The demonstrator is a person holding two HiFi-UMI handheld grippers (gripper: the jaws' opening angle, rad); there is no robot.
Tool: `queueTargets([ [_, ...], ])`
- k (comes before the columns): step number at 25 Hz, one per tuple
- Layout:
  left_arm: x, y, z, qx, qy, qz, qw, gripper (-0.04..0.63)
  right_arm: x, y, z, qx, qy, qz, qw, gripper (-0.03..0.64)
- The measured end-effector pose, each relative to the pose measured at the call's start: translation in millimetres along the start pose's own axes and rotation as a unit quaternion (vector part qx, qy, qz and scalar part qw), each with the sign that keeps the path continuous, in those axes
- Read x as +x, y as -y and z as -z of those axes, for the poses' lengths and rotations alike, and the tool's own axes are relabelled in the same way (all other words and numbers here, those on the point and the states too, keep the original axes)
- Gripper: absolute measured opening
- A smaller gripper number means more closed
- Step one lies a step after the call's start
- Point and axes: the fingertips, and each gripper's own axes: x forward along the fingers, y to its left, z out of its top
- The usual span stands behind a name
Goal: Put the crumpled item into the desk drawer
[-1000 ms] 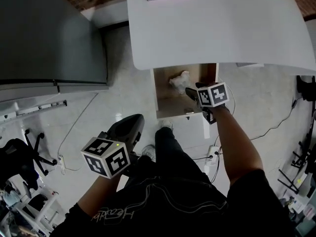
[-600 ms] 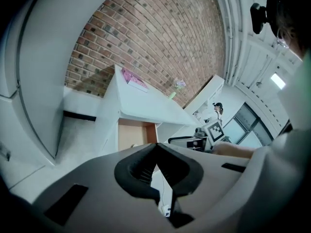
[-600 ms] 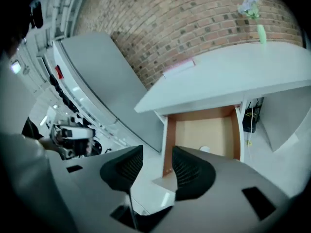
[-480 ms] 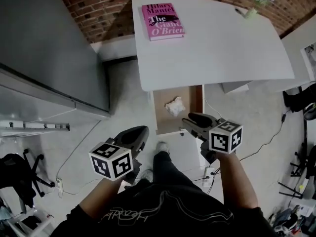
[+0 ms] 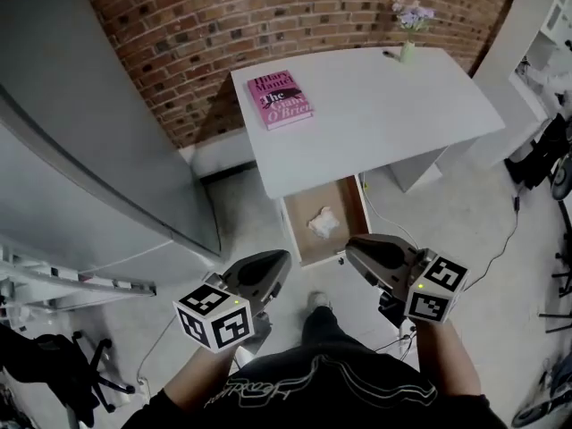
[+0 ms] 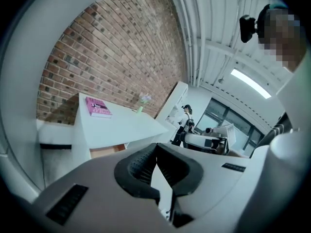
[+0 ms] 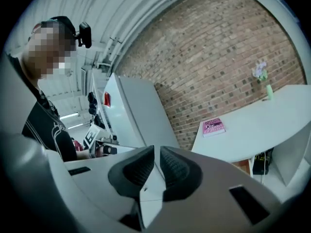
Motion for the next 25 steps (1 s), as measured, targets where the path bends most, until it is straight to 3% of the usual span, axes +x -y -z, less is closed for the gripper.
queueTargets([
  [4, -16.9, 49.0, -12.3, 0.044, 0.008, 0.043, 0.9981, 0.021, -29.0, -36.4, -15.1, -0.034, 0.04, 0.004, 0.999, 0.055],
  [8, -32.9, 78.8, -15.6, 0.074, 0.01, 0.069, 0.9948, 0.021, -41.2, -66.4, -13.9, -0.029, 0.049, -0.013, 0.998, 0.054],
  [14, -47.5, 105.8, -21.9, 0.107, 0.013, 0.079, 0.991, 0.021, -51.9, -86.9, -17.9, -0.046, 0.06, -0.005, 0.997, 0.049],
  [25, -53.7, 116.3, -20.3, 0.126, 0.017, 0.073, 0.9893, 0.021, -51.6, -97.1, -16.3, -0.053, 0.06, -0.012, 0.997, 0.048],
])
